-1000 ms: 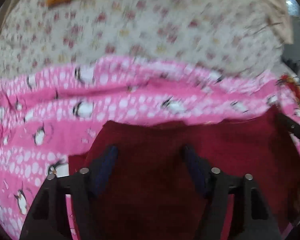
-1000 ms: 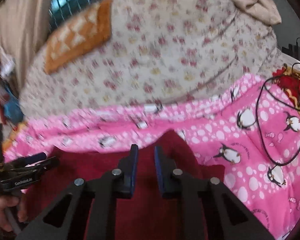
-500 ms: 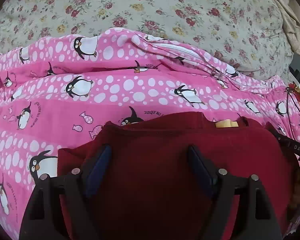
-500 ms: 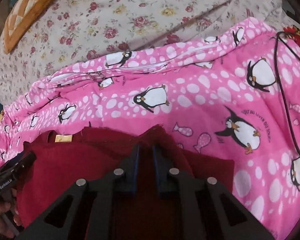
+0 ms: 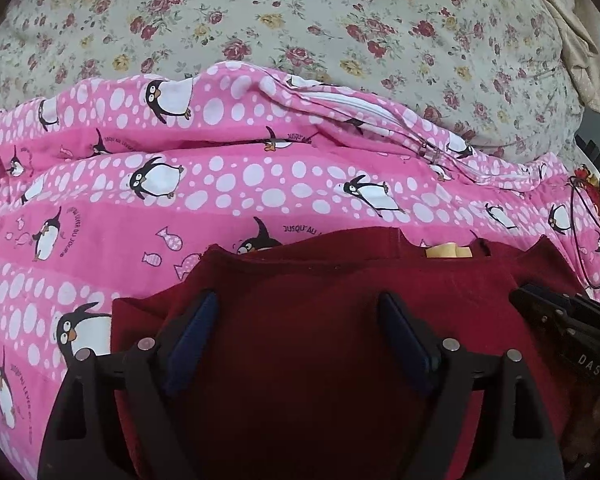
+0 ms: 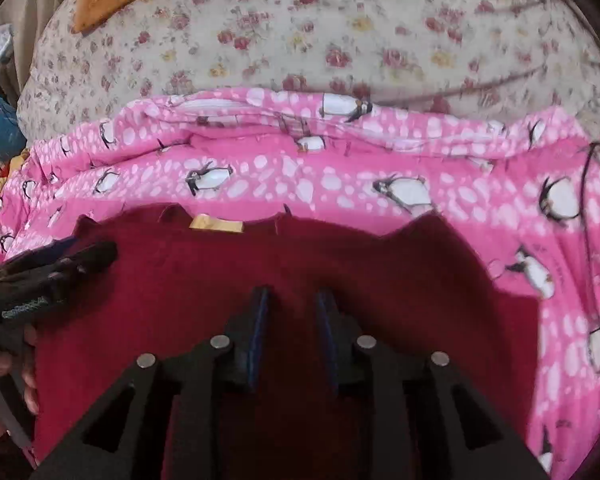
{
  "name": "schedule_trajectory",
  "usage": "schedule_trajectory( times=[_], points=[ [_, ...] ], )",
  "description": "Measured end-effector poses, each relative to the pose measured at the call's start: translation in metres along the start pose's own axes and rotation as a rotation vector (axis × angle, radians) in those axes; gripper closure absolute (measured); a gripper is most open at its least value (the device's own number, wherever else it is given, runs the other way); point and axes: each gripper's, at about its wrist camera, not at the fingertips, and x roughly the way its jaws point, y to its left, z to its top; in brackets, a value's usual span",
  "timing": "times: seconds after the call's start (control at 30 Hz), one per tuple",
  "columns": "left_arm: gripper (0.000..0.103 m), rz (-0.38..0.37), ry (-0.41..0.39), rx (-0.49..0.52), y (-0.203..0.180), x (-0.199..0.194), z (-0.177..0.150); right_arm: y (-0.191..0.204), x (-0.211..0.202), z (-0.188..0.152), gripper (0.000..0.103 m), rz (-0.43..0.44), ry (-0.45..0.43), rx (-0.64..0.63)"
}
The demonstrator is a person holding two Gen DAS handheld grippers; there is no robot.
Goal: Fold small clothes
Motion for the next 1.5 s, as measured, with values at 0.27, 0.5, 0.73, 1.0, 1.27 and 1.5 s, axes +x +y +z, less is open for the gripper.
schedule_trajectory(
  times=[0.27, 0.5, 0.73, 1.0, 1.27, 1.5],
  points=[
    [0.032, 0.01, -0.002, 0.018, -0.002, 0.0, -0.001, 0.025, -0.05, -0.022, 0.075, 0.056, -0.116, -0.104],
    [0.04, 0.019, -0.048, 0.011, 0.001, -0.015, -0.001, 0.041, -0.037, -0.045, 0.059, -0.036, -0.051, -0.184],
    [0.04, -0.098, -0.092, 0.089, -0.018, -0.082, -0.034, 0.042, -0.091, -0.064, 0.059, -0.05, -0.201, -0.143],
    [0.039, -0.077, 0.038, 0.143, -0.039, -0.072, -0.065, 0.03, -0.078, -0.081, 0.053, -0.151, -0.095, -0.086],
    [0.04, -0.049, -0.155, 0.037, 0.011, -0.139, -0.077, 0.058, -0.114, -0.09, 0.051, 0.043, -0.252, -0.175],
    [0.04, -0.05, -0.149, -0.161, 0.065, -0.154, -0.111, 0.08, -0.073, -0.104, 0.039, -0.06, -0.115, -0.31]
  ],
)
